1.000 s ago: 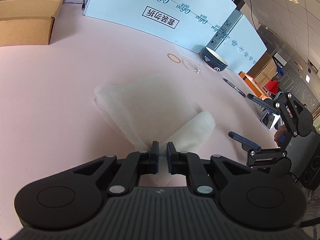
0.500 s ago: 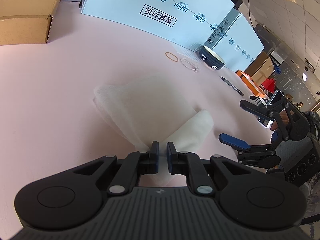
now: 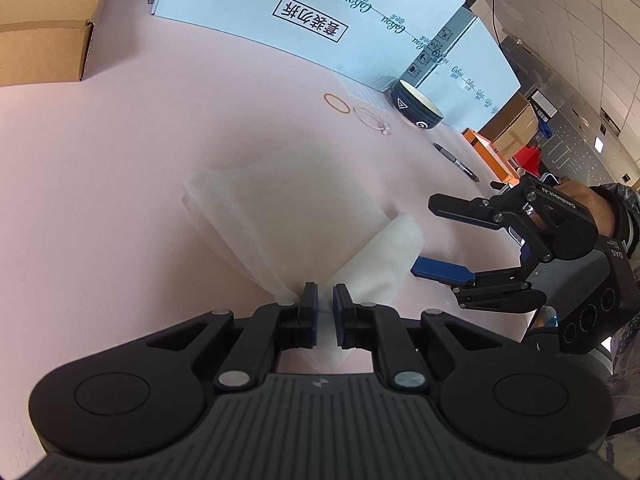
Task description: Fold shopping bag
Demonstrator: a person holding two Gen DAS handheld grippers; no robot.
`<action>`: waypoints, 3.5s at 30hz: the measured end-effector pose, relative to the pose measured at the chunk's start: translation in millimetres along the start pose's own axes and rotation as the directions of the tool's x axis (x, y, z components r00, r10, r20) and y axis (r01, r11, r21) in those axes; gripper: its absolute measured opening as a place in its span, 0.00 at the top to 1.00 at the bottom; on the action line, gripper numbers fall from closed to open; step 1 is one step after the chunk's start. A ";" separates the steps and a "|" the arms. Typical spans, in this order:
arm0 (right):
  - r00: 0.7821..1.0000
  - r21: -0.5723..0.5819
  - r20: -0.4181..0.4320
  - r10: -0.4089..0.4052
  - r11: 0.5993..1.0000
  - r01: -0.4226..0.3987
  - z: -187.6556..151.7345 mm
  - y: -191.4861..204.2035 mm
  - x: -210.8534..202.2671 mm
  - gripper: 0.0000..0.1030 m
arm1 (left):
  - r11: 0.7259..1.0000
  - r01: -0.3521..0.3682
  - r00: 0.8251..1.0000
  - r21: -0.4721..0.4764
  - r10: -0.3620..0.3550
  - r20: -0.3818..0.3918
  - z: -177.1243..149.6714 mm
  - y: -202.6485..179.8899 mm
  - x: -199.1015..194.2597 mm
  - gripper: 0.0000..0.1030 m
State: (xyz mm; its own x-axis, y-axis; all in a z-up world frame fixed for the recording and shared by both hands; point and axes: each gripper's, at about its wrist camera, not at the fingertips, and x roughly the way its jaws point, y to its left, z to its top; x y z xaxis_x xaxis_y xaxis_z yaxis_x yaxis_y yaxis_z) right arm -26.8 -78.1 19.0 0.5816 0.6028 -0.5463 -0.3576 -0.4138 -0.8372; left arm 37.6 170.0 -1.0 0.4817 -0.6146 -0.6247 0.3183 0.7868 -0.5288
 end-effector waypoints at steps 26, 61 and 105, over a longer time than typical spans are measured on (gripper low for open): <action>0.998 0.176 -0.037 -0.048 0.983 0.054 3.6 -1.5 3.3 0.95 | 0.999 -0.037 0.999 0.014 0.037 -0.016 0.7 -7.1 -1.2 0.92; 0.975 0.791 0.000 0.223 0.596 -0.137 16.6 -45.0 -15.1 0.96 | 0.564 -0.258 0.957 0.784 0.258 0.128 -53.2 -144.9 22.1 0.63; 0.776 0.512 0.629 -0.047 -0.726 -0.459 -170.0 -23.3 43.4 0.98 | 0.976 0.200 0.916 -0.086 -0.217 -0.338 35.7 16.6 32.4 0.92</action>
State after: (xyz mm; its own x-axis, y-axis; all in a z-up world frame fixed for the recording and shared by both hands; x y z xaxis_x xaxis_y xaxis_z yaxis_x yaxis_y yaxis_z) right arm 131.0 -158.2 19.1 0.0083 0.9163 -0.4005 -0.3820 0.3730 0.8456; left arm 87.6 165.2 -9.5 0.0963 -0.7528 -0.6512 0.3364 0.6404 -0.6905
